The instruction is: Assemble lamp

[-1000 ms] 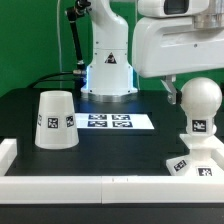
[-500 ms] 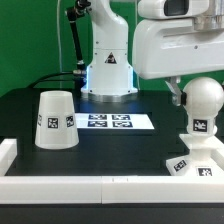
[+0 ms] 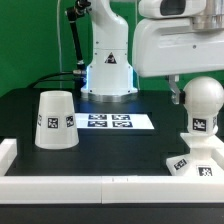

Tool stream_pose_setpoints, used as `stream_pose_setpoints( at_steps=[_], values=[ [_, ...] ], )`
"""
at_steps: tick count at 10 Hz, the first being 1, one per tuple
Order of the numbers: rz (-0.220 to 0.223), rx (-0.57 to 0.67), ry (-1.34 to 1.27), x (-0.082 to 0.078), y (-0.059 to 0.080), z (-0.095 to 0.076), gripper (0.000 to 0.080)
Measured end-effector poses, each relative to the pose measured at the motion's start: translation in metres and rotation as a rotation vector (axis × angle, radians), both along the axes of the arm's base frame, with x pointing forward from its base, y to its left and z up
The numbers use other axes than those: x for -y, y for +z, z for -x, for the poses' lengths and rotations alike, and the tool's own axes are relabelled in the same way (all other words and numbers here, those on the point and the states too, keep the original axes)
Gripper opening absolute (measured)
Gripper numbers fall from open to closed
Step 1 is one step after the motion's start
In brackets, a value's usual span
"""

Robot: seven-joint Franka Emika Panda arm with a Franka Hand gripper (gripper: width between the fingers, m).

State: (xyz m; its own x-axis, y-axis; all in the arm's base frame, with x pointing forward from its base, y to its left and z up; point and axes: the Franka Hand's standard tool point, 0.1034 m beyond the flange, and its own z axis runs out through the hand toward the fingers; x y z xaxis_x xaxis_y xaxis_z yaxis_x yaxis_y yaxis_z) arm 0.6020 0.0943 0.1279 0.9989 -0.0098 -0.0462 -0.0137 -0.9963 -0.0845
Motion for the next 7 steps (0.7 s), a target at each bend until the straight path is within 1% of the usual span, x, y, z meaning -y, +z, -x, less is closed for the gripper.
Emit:
stream_pose_setpoints(
  at_steps=[3, 5, 7],
  values=[
    [0.020, -0.014, -0.383, 0.0030, -0.0020, 0.0031, 0.0579],
    [0.027, -0.028, -0.542, 0.0044, -0.0026, 0.0034, 0.0579],
    [0.031, -0.052, -0.755, 0.0052, -0.0029, 0.0041, 0.0579]
  ],
)
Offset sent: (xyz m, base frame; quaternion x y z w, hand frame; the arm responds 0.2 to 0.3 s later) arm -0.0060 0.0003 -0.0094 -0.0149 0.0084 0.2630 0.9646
